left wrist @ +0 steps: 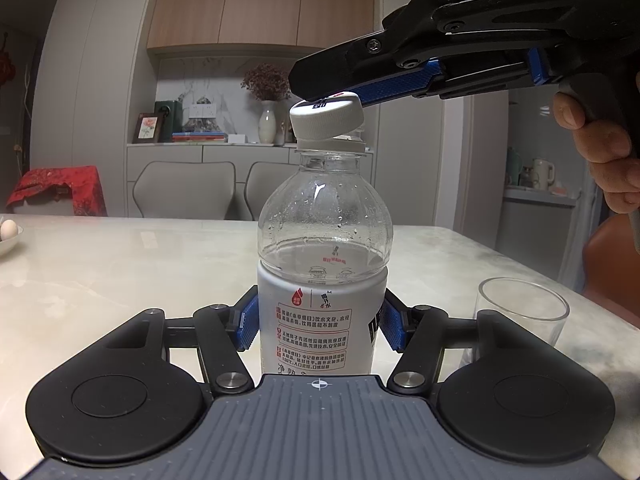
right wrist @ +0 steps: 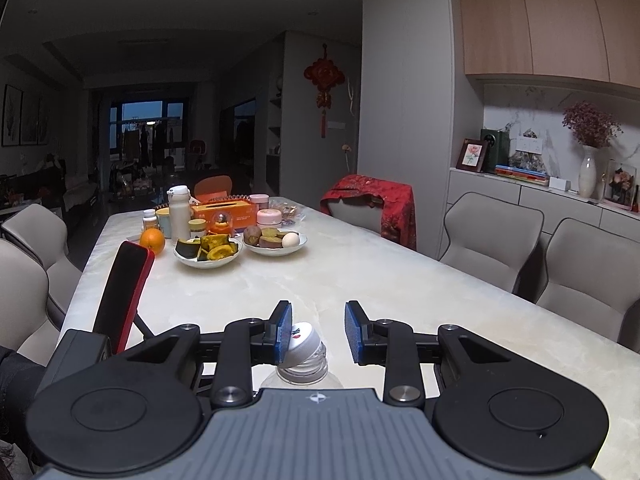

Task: Unscrew bottle cap and pour
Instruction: 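Twist the cap on the bottle neck with the right gripper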

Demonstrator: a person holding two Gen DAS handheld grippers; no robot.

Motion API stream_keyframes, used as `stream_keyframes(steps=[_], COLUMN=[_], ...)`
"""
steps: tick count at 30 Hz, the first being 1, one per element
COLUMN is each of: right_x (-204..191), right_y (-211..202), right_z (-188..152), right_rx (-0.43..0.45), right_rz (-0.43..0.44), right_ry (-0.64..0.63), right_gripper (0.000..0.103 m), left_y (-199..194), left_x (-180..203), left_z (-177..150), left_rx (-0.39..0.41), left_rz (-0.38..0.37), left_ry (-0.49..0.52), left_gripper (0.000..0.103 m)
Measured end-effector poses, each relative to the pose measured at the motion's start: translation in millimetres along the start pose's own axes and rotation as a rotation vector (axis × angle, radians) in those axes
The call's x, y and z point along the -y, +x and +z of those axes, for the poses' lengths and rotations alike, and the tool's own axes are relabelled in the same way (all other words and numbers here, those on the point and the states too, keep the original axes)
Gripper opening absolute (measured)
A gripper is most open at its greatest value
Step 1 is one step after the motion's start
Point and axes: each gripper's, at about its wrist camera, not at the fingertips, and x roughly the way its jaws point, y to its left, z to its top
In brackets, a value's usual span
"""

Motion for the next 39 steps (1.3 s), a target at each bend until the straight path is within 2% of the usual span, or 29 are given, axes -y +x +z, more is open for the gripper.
stream_keyframes(steps=[39], right_x=[15], right_y=[-8], right_z=[2], right_rx=[0.026], right_rz=[-0.016], right_ry=[0.043], right_gripper=[0.033], left_y=[5], left_x=[10], left_z=[3], left_rx=[-0.005], left_rz=[0.008], left_ry=[0.004], left_gripper=[0.060])
